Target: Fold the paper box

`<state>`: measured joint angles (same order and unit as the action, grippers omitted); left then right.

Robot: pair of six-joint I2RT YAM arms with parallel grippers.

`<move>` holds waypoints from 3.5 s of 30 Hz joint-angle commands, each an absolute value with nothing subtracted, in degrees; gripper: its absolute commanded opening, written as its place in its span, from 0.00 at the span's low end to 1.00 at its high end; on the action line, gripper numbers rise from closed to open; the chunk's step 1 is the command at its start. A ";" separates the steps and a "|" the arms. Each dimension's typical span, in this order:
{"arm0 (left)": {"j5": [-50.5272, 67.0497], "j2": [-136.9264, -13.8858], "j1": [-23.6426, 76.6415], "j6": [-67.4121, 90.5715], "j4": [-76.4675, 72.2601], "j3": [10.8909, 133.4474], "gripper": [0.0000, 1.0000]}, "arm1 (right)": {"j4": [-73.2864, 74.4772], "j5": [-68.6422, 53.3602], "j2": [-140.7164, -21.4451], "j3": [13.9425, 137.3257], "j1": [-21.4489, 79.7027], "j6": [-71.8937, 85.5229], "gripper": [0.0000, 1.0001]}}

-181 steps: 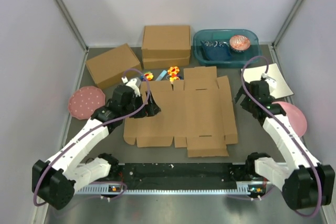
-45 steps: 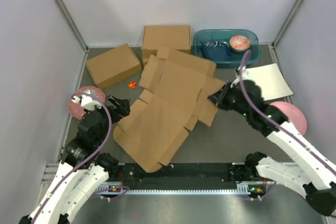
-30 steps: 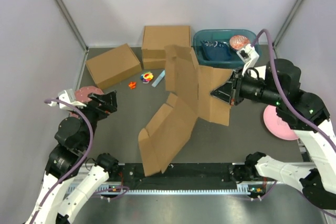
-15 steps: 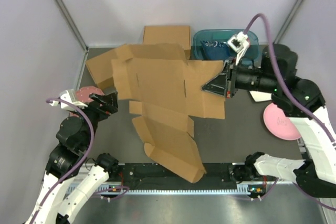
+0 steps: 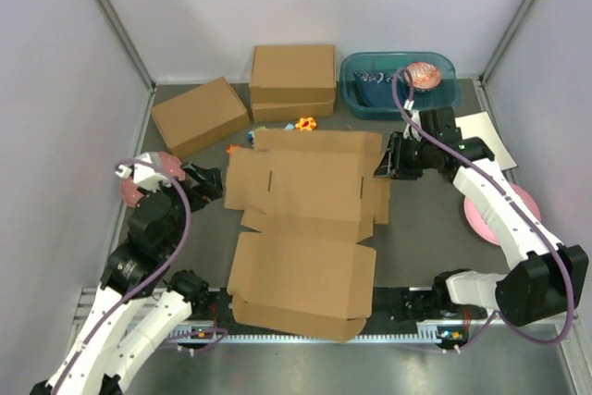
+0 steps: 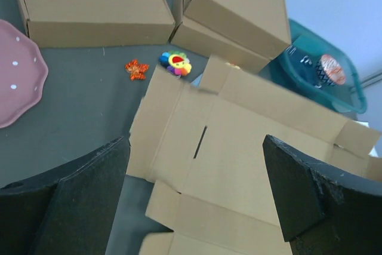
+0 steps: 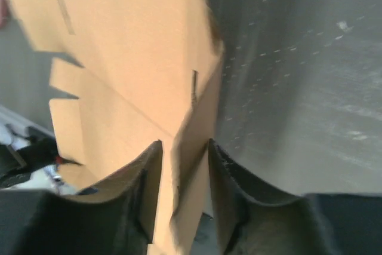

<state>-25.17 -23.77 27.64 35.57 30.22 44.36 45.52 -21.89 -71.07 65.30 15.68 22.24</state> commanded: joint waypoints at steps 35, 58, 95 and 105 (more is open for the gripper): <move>11.68 -88.50 9.40 22.76 20.40 54.93 0.98 | 21.71 -26.80 -46.05 48.69 21.18 31.73 0.67; 20.23 -88.25 13.34 23.82 10.11 49.66 0.09 | 20.30 -25.32 -51.24 51.24 21.18 31.56 0.65; -20.30 -60.03 44.03 13.80 -50.36 4.31 0.00 | 15.12 -12.65 -64.66 63.09 31.11 0.27 0.66; -20.83 -58.97 44.21 12.48 -48.16 4.83 0.00 | 15.90 -15.38 -76.63 70.92 32.34 -8.61 0.67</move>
<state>-20.05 -59.75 43.99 13.76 -45.08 5.02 17.21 -13.76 -74.00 66.17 31.09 -2.70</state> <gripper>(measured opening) 0.037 0.662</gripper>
